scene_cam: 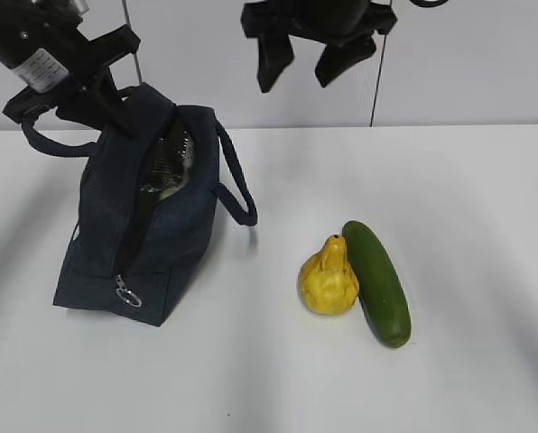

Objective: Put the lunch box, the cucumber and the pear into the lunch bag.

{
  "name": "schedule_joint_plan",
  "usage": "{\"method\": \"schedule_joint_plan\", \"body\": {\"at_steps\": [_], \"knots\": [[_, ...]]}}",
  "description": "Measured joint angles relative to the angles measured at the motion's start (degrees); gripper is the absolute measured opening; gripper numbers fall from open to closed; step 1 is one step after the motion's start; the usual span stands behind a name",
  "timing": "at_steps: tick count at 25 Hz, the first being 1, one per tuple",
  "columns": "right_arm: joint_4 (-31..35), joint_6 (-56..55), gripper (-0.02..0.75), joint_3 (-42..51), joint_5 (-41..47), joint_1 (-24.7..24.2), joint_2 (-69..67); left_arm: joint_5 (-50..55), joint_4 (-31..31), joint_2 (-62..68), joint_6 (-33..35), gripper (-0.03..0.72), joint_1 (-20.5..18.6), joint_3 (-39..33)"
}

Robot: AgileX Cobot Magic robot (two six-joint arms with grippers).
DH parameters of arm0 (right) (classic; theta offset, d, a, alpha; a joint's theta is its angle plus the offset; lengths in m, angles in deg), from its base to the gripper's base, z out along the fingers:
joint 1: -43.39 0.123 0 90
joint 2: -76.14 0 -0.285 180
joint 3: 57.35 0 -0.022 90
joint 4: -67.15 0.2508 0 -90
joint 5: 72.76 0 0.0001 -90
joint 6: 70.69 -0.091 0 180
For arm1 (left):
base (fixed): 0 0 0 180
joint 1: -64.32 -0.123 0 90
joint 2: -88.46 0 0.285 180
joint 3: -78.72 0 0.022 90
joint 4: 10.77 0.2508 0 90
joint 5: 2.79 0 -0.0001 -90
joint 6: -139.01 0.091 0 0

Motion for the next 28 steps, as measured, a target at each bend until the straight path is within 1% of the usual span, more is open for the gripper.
{"method": "schedule_joint_plan", "body": {"at_steps": [9, 15, 18, 20, 22, 28], "knots": [[-8.8, -1.4, 0.577, 25.5, 0.1, 0.0, 10.3, 0.4, 0.0, 0.0, 0.0, 0.002, 0.0, 0.0], [-10.7, -4.9, 0.577, 39.4, -0.7, -0.1, 13.4, 0.4, 0.0, 0.0, 0.0, 0.002, 0.0, 0.0], [-10.7, -6.7, 0.577, 45.0, -3.9, -0.6, 14.3, 0.4, 0.0, 0.0, 0.0, 0.002, 0.0, 0.0], [-9.4, -7.2, 0.577, 47.9, -7.0, -1.6, 14.6, 0.4, 0.0, 0.0, 0.0, 0.002, 0.0, 0.0], [-6.7, -6.8, 0.577, 50.2, -9.6, -3.5, 14.6, 0.5, 0.0, 0.0, 0.0, 0.002, 0.0, 0.0], [3.6, 2.3, 0.577, 53.0, -15.3, -9.7, 14.6, 0.5, 0.0, 0.0, 0.0, 0.002, 0.0, 0.0]]}}
